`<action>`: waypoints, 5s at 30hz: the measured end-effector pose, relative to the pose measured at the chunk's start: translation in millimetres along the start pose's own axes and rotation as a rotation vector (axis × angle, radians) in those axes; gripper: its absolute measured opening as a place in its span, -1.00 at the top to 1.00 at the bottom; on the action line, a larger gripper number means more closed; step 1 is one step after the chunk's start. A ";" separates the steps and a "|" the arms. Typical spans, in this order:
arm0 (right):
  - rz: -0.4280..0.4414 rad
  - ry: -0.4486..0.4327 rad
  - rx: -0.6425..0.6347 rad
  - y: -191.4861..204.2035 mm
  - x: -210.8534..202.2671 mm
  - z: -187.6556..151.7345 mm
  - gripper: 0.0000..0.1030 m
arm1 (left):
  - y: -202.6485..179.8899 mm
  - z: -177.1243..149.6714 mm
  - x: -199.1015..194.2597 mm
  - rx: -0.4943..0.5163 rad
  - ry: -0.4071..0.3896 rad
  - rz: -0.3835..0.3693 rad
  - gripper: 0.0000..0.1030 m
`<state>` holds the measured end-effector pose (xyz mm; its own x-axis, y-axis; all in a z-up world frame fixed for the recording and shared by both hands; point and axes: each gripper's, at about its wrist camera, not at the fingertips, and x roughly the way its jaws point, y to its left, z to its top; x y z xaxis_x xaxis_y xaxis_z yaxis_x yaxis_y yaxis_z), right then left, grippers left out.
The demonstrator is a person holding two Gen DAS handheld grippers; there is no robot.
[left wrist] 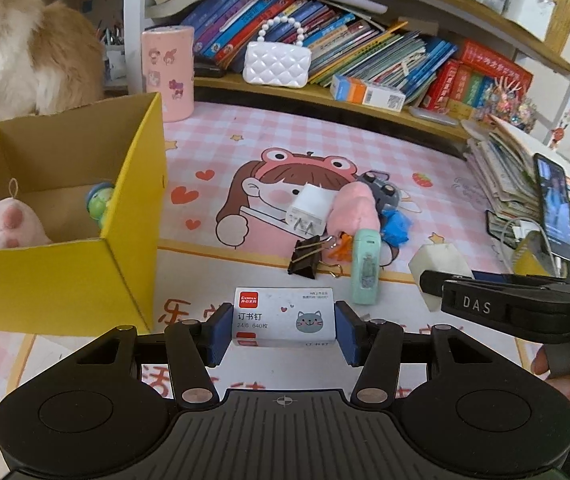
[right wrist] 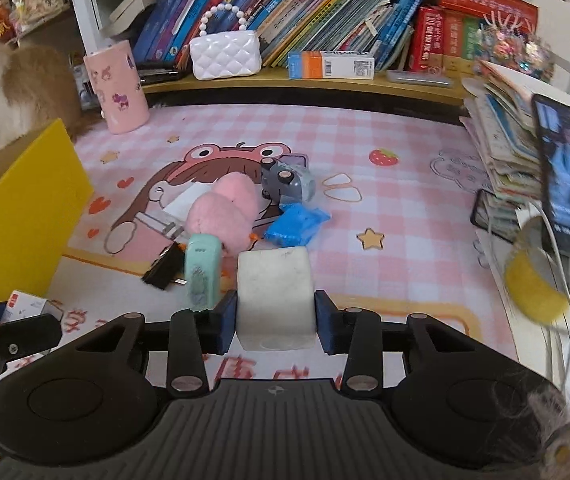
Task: Organize objects
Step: 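Lift the staple box with the left tool while the right tool carries the cube toward the box, then lower the staple box and white cube into the yellow box with both tools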
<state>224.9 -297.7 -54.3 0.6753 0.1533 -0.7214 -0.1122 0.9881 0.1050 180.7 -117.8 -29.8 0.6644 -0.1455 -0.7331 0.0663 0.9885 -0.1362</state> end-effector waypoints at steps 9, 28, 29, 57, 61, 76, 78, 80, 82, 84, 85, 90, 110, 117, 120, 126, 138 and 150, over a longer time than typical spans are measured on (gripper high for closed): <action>0.009 -0.010 -0.029 33.7 -46.4 -27.8 0.28 | 14.8 -17.0 -23.9 0.013 -0.009 -0.052 -0.01; 0.032 0.036 -0.091 156.8 -94.3 -89.4 0.28 | 125.9 -73.2 -96.9 0.007 -0.034 -0.052 -0.01; 0.035 0.039 -0.097 165.1 -96.4 -93.0 0.28 | 133.3 -75.6 -100.5 -0.001 -0.032 -0.053 -0.01; 0.152 0.012 -0.233 328.4 -116.4 -136.0 0.28 | 276.4 -123.4 -181.8 -0.110 -0.128 0.061 -0.01; 0.140 0.015 -0.203 329.1 -118.9 -134.9 0.28 | 276.9 -122.8 -183.4 -0.096 -0.135 0.043 -0.01; 0.128 0.020 -0.156 324.6 -110.9 -117.9 0.28 | 274.3 -94.9 -173.7 -0.094 -0.165 0.004 -0.01; 0.136 0.000 -0.146 322.3 -109.9 -107.5 0.28 | 272.4 -83.5 -172.0 -0.095 -0.180 -0.002 -0.01; 0.142 -0.026 -0.137 320.4 -108.2 -92.3 0.28 | 270.9 -70.1 -170.8 -0.101 -0.200 -0.009 -0.01; 0.148 -0.059 -0.135 319.1 -106.4 -75.2 0.28 | 268.6 -53.9 -169.2 -0.100 -0.226 -0.017 -0.01; 0.146 -0.100 -0.137 317.1 -103.0 -55.4 0.28 | 264.9 -36.2 -165.7 -0.087 -0.255 -0.022 -0.01; 0.145 -0.118 -0.136 315.5 -100.2 -45.1 0.28 | 263.4 -27.1 -162.2 -0.081 -0.267 -0.022 -0.01; 0.133 -0.187 -0.170 310.1 -77.5 3.1 0.28 | 262.5 12.4 -132.9 -0.083 -0.288 -0.020 -0.01; 0.144 0.008 -0.501 319.4 68.9 70.0 0.28 | 253.2 95.4 11.5 -0.041 -0.138 0.101 -0.01; 0.163 0.060 -0.559 321.0 85.8 75.0 0.28 | 249.6 99.4 35.7 -0.031 -0.077 0.116 -0.02; 0.160 0.060 -0.610 323.8 88.2 72.8 0.28 | 247.4 99.8 41.3 -0.025 -0.063 0.116 -0.02; 0.190 0.091 -0.623 325.4 94.9 72.5 0.28 | 247.0 99.3 42.4 -0.025 -0.056 0.122 -0.05; 0.204 -0.033 -0.572 322.2 65.9 74.9 0.11 | 250.6 98.5 0.2 -0.068 -0.182 0.131 -0.60; 0.173 -0.246 -0.342 303.2 -17.1 67.9 0.09 | 257.2 73.0 -96.0 -0.082 -0.372 0.144 -0.66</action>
<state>228.9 -0.1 36.4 0.7738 0.3542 -0.5251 -0.4449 0.8940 -0.0526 188.2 153.5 54.2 0.8874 0.0345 -0.4596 -0.0970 0.9888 -0.1132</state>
